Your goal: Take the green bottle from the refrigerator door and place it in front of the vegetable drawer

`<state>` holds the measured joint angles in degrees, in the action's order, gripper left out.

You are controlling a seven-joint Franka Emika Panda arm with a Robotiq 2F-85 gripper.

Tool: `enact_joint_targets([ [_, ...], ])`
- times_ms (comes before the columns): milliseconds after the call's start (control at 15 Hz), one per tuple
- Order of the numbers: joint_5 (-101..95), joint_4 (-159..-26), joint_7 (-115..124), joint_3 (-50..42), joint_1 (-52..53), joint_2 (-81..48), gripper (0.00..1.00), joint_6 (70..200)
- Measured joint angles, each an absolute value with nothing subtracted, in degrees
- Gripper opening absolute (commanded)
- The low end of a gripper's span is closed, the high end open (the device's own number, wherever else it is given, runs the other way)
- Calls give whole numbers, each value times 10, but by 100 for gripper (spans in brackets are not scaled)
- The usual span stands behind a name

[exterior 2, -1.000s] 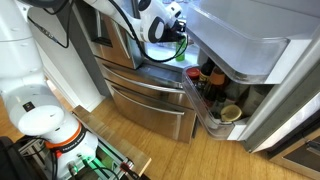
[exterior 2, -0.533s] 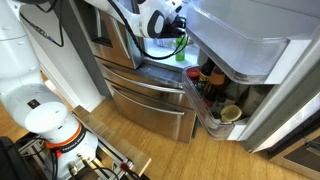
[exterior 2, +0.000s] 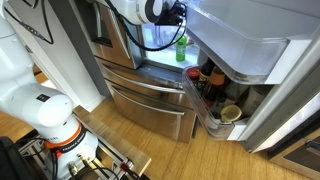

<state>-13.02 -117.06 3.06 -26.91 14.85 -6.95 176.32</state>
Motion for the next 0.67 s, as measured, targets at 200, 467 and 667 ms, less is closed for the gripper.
enact_joint_targets([
  [200, -202, -1149, 128, -294, 183, -45, 100, 1691],
  [467, -262, -1135, 205, -282, 211, 15, 100, 1542],
  [667, -268, -1132, 219, -207, 163, 67, 100, 1421],
])
